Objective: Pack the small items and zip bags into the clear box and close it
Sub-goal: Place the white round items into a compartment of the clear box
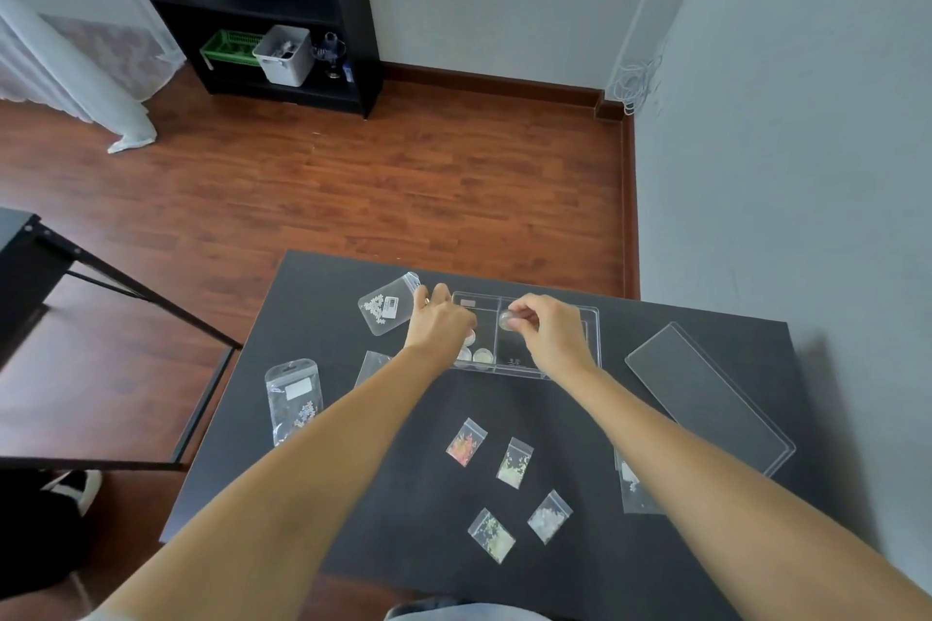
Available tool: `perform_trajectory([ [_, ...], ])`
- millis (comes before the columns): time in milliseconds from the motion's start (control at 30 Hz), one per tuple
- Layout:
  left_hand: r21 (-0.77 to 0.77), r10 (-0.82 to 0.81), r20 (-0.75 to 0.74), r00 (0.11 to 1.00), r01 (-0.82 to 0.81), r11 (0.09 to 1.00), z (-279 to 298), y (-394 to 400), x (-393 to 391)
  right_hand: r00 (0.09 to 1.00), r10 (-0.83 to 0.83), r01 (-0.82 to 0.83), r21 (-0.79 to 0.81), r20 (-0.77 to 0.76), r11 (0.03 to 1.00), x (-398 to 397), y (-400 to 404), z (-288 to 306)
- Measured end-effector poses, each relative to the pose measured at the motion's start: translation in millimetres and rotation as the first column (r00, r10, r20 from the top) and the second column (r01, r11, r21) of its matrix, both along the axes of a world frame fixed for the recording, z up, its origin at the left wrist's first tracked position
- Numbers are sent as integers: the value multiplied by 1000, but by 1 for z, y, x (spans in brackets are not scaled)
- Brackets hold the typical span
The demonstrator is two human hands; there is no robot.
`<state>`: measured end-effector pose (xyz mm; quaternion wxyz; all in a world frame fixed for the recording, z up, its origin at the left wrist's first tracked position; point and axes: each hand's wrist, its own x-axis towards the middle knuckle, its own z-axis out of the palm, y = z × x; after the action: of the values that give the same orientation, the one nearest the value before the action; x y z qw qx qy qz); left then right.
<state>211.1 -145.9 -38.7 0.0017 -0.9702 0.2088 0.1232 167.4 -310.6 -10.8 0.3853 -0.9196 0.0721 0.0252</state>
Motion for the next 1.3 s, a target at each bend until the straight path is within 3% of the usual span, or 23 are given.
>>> perform_trajectory([
  [133, 21, -19, 26, 999, 19, 1000, -2, -1, -1, 1000, 13, -14, -37, -27, 999, 4, 2, -2],
  [233, -97, -22, 60, 998, 27, 995, -1, 6, -5, 999, 30, -32, -61, -42, 998, 8, 5, -2],
  [367, -364, 182, 133, 974, -123, 923, -1, 21, -21, 995, 92, -96, -77, -45, 992, 15, 11, 2],
  [467, -414, 298, 32, 954, -259, 873, -3, 31, -32, 981, 178, -187, -134, -78, 973, 21, 21, 4],
  [567, -419, 334, -36, 942, -317, 851, -3, 33, -37, 946, 280, -320, -339, -162, 885, 26, 31, 3],
  [733, -436, 417, -90, 905, -412, 800, -4, 32, -42, 889, 329, -457, -635, -318, 623, 34, 49, -2],
  [900, -402, 448, -109, 887, -452, 796, -3, 28, -42, 897, 265, -441, -694, -353, 569, 39, 53, -11],
  [1133, -371, 465, -136, 875, -481, 795, 4, 23, -42, 898, 265, -440, -687, -352, 578, 34, 48, -15],
  [1300, -366, 471, -203, 858, -513, 776, 9, 23, -41, 934, 340, -346, -492, -106, 799, 7, 25, -6],
])
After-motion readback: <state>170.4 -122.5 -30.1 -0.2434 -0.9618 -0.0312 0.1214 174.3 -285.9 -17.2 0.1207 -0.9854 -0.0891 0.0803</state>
